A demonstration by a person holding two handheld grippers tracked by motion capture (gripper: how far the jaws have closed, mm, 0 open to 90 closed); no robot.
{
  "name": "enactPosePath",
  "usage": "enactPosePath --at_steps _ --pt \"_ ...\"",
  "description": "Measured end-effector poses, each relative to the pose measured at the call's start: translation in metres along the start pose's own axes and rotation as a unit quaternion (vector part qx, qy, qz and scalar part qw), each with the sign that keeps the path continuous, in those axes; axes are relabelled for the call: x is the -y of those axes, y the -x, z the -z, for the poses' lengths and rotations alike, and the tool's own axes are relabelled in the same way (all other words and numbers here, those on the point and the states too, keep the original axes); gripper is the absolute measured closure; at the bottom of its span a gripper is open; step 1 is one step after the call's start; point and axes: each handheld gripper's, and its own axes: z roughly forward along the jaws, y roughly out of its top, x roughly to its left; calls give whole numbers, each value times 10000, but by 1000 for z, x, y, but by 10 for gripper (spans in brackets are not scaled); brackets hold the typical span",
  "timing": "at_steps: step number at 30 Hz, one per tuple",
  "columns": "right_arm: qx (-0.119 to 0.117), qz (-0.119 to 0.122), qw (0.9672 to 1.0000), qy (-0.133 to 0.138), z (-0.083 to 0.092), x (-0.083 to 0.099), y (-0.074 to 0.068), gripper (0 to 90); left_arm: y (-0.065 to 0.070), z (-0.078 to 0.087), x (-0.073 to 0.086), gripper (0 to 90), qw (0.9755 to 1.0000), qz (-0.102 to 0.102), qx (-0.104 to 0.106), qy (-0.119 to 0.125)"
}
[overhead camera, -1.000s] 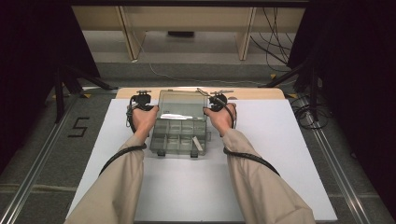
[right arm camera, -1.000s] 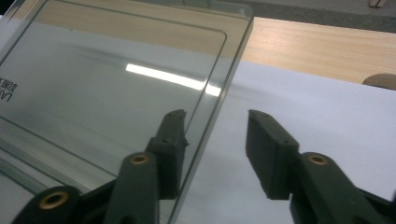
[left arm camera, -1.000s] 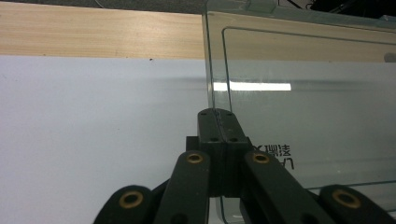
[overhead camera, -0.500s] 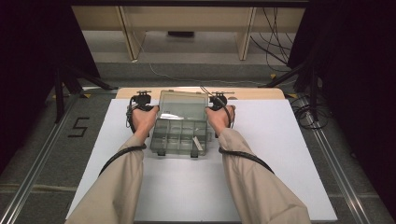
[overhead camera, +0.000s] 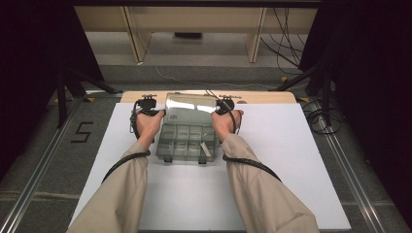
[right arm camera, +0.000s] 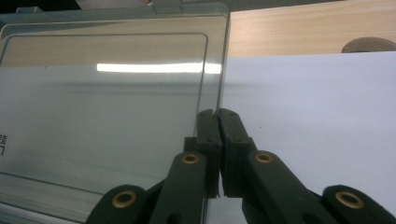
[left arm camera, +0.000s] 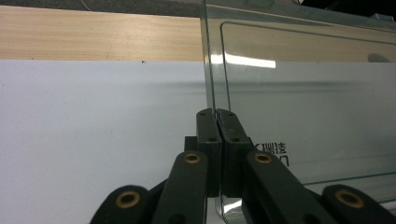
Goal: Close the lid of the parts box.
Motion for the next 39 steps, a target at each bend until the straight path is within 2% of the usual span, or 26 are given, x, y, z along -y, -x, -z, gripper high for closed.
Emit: enactPosePath --at_steps 2,3,4,5,6,7,8,9,10,11,12,13,15,17,18,19,23,26,27,29,33,36,39 --pt "33 109 9999 37 1 -1 -1 888 1 -1 1 882 10000 61 -6 53" --pt "22 64 9999 112 1 -1 -2 889 0 -1 2 881 9999 82 -12 92" --pt "35 196 9995 242 0 0 -1 890 -1 -1 2 879 10000 -7 6 26" --pt "22 226 9996 186 1 0 0 890 -1 -1 2 877 10000 14 12 43" --pt "24 32 9999 113 2 0 -4 890 -2 -1 2 873 10000 20 21 58" --pt "19 -10 9998 220 2 0 -4 891 -2 -2 1 871 9998 115 26 132" --pt "4 108 9995 294 1 0 -3 891 -2 -2 1 866 9998 101 8 183" --pt "-11 107 9993 347 2 0 -3 891 -5 0 0 856 10000 9 34 85" --pt "-8 168 9992 370 2 0 -3 891 -5 0 -1 844 9995 148 -3 266" --pt "27 302 9986 443 2 1 -3 892 -6 0 -2 827 9995 140 -2 280" --pt "-13 221 9989 416 4 1 -5 892 -9 3 -5 819 9998 18 12 197" --pt "15 338 9982 495 4 1 -5 892 -9 3 -7 800 9997 64 -9 233" --pt "-20 267 9984 491 7 1 -9 893 -11 3 -11 773 9994 143 -29 309" --pt "-37 331 9978 579 8 1 -10 893 -15 5 -14 754 9996 97 -26 277" --pt "-46 381 9976 581 9 1 -9 893 -14 4 -16 752 9991 207 -43 362" --pt "-41 390 9974 599 10 1 -9 893 -17 6 -17 751 9996 101 -36 258" --pt "-69 342 9975 619 12 2 -10 893 -18 6 -22 769 9996 156 -42 241" --pt "-86 415 9971 638 13 3 -9 893 -19 5 -23 783 9997 154 -32 176" --pt "-88 430 9968 671 13 3 -9 893 -18 3 -23 789 9994 254 -27 216" --pt "-95 453 9966 686 13 3 -8 892 -18 4 -23 810 9999 138 -32 94" --pt "-81 459 9966 674 14 3 -8 892 -15 4 -24 859 9999 124 -46 -12" --pt "-117 391 9971 636 15 4 -8 892 -14 6 -24 882 9999 152 -43 0" --pt "-148 444 9967 667 15 4 -6 889 -12 10 -25 888 9999 127 -48 -4"
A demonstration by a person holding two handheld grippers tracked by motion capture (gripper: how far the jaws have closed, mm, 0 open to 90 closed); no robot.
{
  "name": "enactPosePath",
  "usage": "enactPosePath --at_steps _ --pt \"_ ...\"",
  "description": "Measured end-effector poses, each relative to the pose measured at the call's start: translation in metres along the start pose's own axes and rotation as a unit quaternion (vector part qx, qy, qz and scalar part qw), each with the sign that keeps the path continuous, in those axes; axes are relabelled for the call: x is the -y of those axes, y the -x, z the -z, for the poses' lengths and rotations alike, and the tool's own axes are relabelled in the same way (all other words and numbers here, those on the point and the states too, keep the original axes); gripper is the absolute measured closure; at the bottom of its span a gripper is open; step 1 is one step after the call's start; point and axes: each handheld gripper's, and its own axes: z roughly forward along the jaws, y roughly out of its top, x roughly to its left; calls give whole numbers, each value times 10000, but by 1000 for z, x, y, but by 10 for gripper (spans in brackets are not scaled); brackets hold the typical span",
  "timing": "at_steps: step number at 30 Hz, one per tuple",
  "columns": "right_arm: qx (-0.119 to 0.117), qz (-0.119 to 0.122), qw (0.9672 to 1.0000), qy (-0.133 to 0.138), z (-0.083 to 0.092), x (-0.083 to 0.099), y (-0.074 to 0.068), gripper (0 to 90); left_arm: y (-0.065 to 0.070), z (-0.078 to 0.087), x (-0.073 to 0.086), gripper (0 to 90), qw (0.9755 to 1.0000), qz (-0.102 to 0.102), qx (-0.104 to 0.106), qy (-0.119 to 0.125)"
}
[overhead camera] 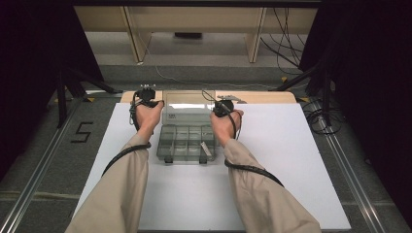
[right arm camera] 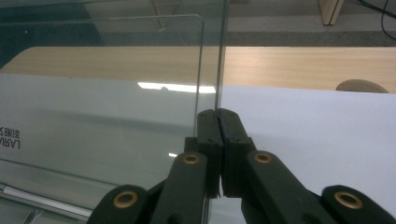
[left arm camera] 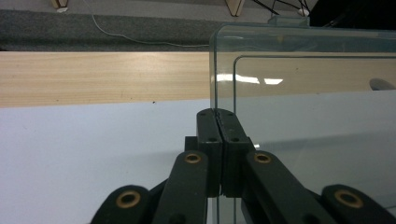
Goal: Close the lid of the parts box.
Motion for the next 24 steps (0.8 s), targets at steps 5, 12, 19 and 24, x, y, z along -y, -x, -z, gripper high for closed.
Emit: enactPosePath --at_steps 5,12,19,24 --pt "-161 -86 9998 22 0 -1 3 875 2 6 3 888 9999 -8 -17 113" --pt "-278 -98 9995 94 0 -13 6 785 7 10 4 889 9993 127 -13 350" --pt "-219 -123 9993 271 0 -30 1 788 7 11 4 889 9992 131 -10 371" --pt "-136 -216 9992 312 -1 -36 1 815 5 14 4 890 9997 -21 -1 258"
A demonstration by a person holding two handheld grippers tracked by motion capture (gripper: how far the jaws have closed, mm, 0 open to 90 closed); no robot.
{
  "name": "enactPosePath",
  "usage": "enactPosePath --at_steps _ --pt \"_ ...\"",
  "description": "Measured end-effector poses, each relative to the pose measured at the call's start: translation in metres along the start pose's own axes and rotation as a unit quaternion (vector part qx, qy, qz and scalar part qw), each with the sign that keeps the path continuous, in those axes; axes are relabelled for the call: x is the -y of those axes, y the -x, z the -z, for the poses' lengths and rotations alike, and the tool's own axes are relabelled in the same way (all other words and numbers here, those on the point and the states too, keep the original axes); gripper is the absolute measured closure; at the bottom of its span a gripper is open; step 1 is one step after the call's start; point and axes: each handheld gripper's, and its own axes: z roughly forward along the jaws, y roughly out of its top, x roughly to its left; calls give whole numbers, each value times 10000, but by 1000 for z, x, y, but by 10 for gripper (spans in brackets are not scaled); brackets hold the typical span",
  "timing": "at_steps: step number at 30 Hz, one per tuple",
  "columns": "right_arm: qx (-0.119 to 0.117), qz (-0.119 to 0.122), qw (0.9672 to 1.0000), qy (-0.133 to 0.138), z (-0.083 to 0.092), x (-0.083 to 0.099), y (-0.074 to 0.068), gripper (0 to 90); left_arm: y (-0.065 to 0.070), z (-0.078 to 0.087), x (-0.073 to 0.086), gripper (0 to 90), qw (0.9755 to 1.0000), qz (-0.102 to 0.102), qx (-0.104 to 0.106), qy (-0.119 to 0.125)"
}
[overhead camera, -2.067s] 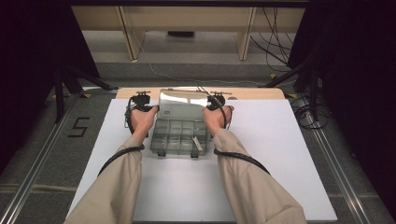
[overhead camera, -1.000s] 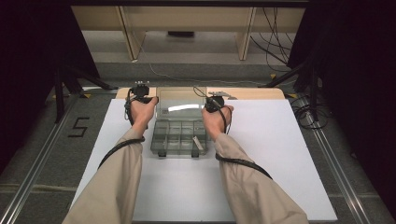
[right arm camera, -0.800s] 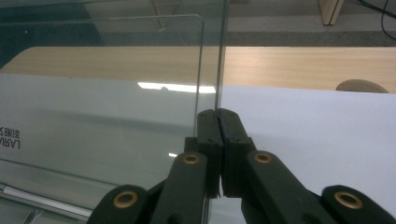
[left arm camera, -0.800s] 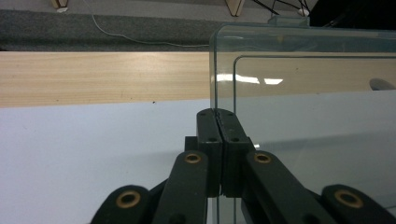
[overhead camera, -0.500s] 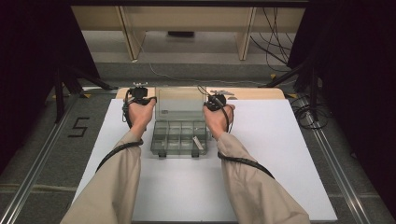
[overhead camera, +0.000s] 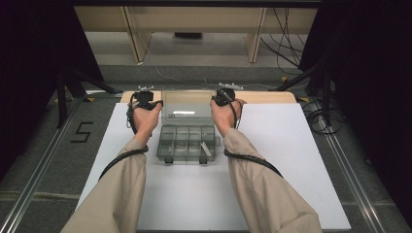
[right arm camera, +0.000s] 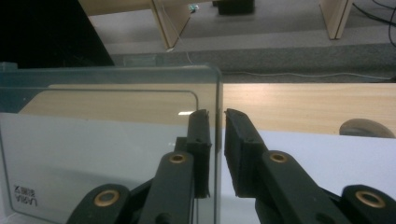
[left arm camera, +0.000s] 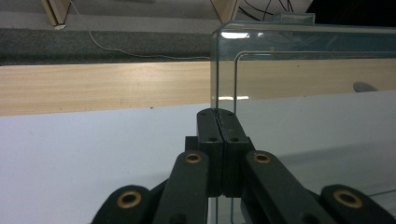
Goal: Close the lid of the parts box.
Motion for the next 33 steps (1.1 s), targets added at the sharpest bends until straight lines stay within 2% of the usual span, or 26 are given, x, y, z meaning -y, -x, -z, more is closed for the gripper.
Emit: enactPosePath --at_steps 1,4,7,9,10,15,16,18,24,30,33 --pt "16 15 10000 13 0 0 0 821 1 -1 0 890 9999 90 -4 86" --pt "28 53 10000 48 0 -2 0 858 2 -1 1 889 9997 147 -4 189" --pt "58 65 10000 24 1 -2 -1 870 1 0 3 888 9999 35 2 145" --pt "112 132 9998 50 1 -1 -2 873 1 0 3 887 9999 59 -1 152" --pt "99 142 9998 38 1 -1 -2 875 3 -1 2 887 9996 170 -14 226" --pt "106 215 9997 103 3 0 -2 879 4 -1 2 881 9995 169 0 273" --pt "121 220 9996 133 3 1 -2 879 3 0 3 879 9997 79 9 219" --pt "116 283 9994 136 5 1 -2 879 3 0 3 875 9995 155 5 281" --pt "141 378 9988 267 9 4 -3 880 -4 1 3 767 9991 171 0 379" --pt "52 406 9987 319 14 5 -3 880 -4 2 -4 761 9984 233 -24 517" --pt "78 447 9984 336 15 5 -3 879 -6 4 -11 764 9986 230 -48 474"
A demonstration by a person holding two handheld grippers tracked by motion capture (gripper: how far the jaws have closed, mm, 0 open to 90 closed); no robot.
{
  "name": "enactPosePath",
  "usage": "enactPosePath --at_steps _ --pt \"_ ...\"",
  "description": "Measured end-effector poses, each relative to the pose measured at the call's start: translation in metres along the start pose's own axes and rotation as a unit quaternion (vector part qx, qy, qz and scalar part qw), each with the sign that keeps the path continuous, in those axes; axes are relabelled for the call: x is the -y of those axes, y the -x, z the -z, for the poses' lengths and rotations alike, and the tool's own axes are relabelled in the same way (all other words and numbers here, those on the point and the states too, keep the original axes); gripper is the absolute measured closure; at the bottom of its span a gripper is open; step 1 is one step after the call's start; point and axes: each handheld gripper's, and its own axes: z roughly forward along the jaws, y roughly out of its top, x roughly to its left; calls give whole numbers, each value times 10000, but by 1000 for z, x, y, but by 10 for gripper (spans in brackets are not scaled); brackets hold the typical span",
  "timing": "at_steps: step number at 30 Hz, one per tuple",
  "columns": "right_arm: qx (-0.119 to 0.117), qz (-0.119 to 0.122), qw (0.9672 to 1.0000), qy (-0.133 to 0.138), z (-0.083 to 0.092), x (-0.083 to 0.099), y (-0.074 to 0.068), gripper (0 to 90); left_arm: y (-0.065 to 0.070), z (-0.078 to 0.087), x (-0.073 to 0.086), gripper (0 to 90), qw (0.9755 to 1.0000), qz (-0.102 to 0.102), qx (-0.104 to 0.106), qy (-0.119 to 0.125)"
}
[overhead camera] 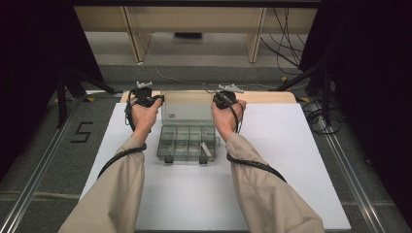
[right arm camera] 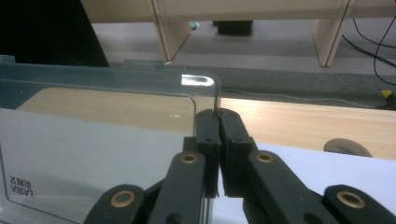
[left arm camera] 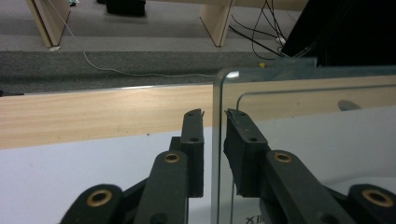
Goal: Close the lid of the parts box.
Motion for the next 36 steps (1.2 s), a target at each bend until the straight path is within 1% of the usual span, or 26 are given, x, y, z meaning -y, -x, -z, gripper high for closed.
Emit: enactPosePath --at_steps 1,3,4,5,8,9,11,12,13,17,20,21,22,23,24,25,27,29,31,35,36 --pt "-29 -2 10000 34 0 0 0 879 0 0 -1 769 10000 31 11 8" --pt "-8 10 10000 19 2 0 -1 879 -1 1 -3 781 10000 55 -6 15" --pt "-34 5 10000 11 3 0 -1 879 -1 1 -5 790 10000 54 -17 34" --pt "-69 11 9999 74 3 1 -1 879 -1 1 -7 798 10000 56 -2 28" --pt "-31 68 9999 136 4 2 -1 879 0 1 -9 813 10000 70 3 -20" --pt "-83 50 9999 120 5 2 -1 879 1 1 -10 818 10000 63 -8 -64" --pt "-67 71 9999 133 6 2 -1 878 1 2 -10 855 9999 36 -17 -108" --pt "-53 49 9999 127 6 2 -1 877 1 3 -10 874 9999 47 -20 -91" --pt "-74 60 9999 120 6 2 0 876 2 4 -10 878 9999 51 -18 -112" --pt "-129 28 9999 91 7 1 0 872 1 6 -10 882 9999 61 -4 -89" --pt "-142 12 9998 159 6 -1 0 855 1 8 -9 884 10000 55 8 -52" --pt "-108 43 9998 165 6 -2 1 840 1 8 -9 884 10000 54 15 -47" --pt "-103 26 9998 196 6 -4 1 831 1 8 -9 884 10000 58 22 -42" --pt "-90 95 9996 251 6 -5 1 829 1 8 -9 884 10000 65 21 -30" --pt "-107 60 9997 204 6 -7 1 830 2 9 -9 884 10000 73 21 -15" --pt "-87 84 9997 214 5 -8 1 834 2 9 -9 884 10000 80 21 -3" --pt "-119 22 9999 66 4 -9 1 834 3 9 -9 883 10000 60 19 7" --pt "-91 24 10000 13 2 -8 2 845 4 10 -8 883 10000 63 10 20" --pt "-74 14 10000 63 2 -7 1 867 4 11 -8 882 10000 59 23 24" --pt "-54 38 9999 80 4 -6 -1 874 4 14 -6 881 10000 54 30 55" --pt "-102 21 9999 79 5 -6 -1 874 4 14 -6 881 9999 55 27 80"
